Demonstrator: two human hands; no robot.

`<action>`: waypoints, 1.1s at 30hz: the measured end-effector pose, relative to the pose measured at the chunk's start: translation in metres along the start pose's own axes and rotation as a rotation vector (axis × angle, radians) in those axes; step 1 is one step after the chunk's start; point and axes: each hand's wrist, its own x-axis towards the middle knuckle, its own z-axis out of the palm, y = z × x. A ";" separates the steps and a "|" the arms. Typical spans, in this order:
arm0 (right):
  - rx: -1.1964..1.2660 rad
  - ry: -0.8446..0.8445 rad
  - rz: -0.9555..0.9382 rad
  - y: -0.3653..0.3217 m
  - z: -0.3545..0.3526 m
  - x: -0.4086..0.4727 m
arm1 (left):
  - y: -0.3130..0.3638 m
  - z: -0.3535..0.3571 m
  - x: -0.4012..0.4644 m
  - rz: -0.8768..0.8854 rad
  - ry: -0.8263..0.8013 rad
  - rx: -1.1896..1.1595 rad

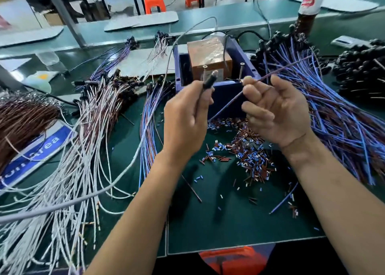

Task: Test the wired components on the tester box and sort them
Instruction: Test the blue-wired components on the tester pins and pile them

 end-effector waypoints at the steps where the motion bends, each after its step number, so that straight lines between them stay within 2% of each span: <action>1: -0.021 0.020 -0.048 0.000 -0.003 -0.002 | -0.002 0.003 -0.003 -0.015 -0.001 -0.013; 4: -0.222 0.144 -0.133 0.002 -0.006 -0.004 | -0.007 0.008 -0.008 -0.077 0.024 -0.073; 6: -0.320 0.291 -0.166 0.005 -0.005 -0.001 | -0.009 0.009 -0.009 -0.101 0.026 -0.084; 9: -0.380 0.509 -0.298 0.009 0.000 0.003 | -0.010 0.008 -0.011 -0.147 0.024 -0.111; 11: -0.350 0.582 -0.388 0.009 0.003 0.003 | -0.010 0.008 -0.011 -0.176 0.019 -0.129; 14: -0.353 0.564 -0.392 0.011 0.005 0.001 | -0.008 0.007 -0.011 -0.200 0.029 -0.143; 18: -0.598 0.435 -0.188 0.029 0.010 0.005 | -0.005 0.010 -0.014 -0.211 0.020 -0.178; 20: -0.662 0.403 -0.152 0.038 0.012 0.009 | -0.003 0.013 -0.016 -0.210 -0.016 -0.201; 28: -0.679 0.443 -0.215 0.046 0.011 0.011 | -0.003 0.014 -0.018 -0.263 -0.120 -0.276; 33: -0.703 0.573 -0.243 0.048 0.012 0.014 | 0.000 0.017 -0.018 -0.378 -0.228 -0.338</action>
